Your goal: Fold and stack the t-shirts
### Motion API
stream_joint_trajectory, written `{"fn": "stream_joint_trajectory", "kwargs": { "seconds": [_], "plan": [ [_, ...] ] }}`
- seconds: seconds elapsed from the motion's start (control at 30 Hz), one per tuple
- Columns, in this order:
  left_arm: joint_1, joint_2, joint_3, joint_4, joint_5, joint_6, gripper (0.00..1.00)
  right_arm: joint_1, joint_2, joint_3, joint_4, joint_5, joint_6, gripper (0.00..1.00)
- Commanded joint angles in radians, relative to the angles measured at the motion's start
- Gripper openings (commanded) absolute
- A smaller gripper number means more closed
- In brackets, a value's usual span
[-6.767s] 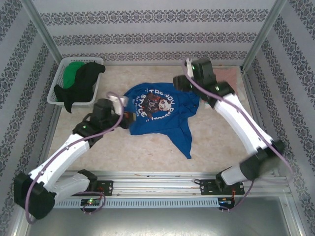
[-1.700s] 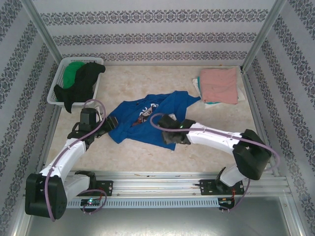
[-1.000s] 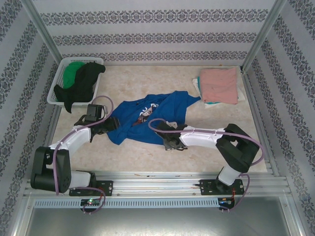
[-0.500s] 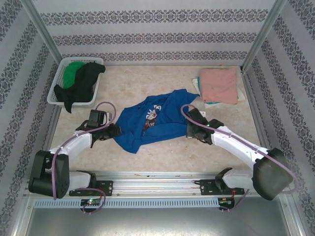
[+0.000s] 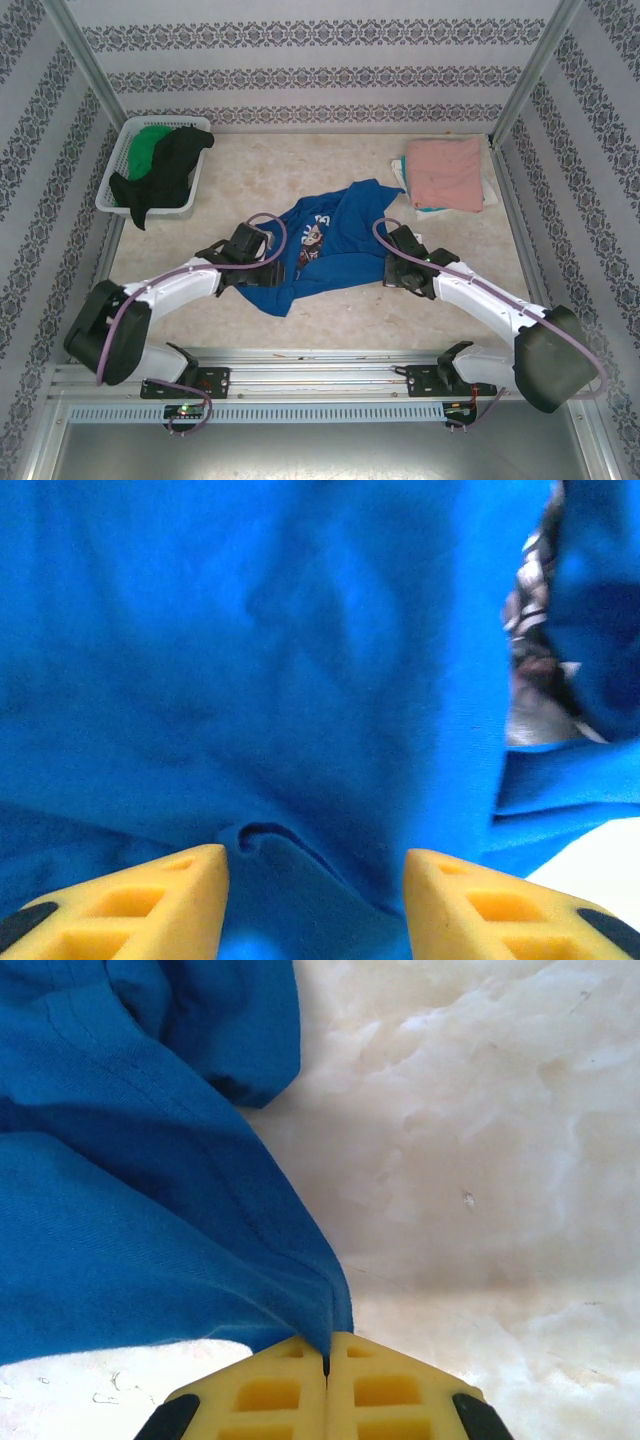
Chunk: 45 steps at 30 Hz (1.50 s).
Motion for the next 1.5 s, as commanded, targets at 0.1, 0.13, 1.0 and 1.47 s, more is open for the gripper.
{"fn": "stream_joint_trajectory", "kwargs": {
  "seconds": [0.1, 0.13, 1.0, 1.47],
  "plan": [
    [-0.007, 0.067, 0.037, -0.036, -0.060, 0.026, 0.41, -0.012, -0.013, -0.029, 0.018, -0.005, -0.018, 0.00],
    [-0.007, 0.056, 0.036, -0.044, -0.067, 0.026, 0.34, -0.014, -0.017, -0.032, 0.016, -0.004, -0.019, 0.00],
    [0.080, -0.311, 0.549, -0.259, -0.538, 0.340, 0.00, -0.122, -0.174, 0.541, -0.159, 0.074, -0.267, 0.00],
    [0.398, 0.454, 1.602, -0.274, -0.172, 0.335, 0.00, -0.288, 0.465, 1.431, -0.195, -0.070, -0.332, 0.00]
  ]
}}
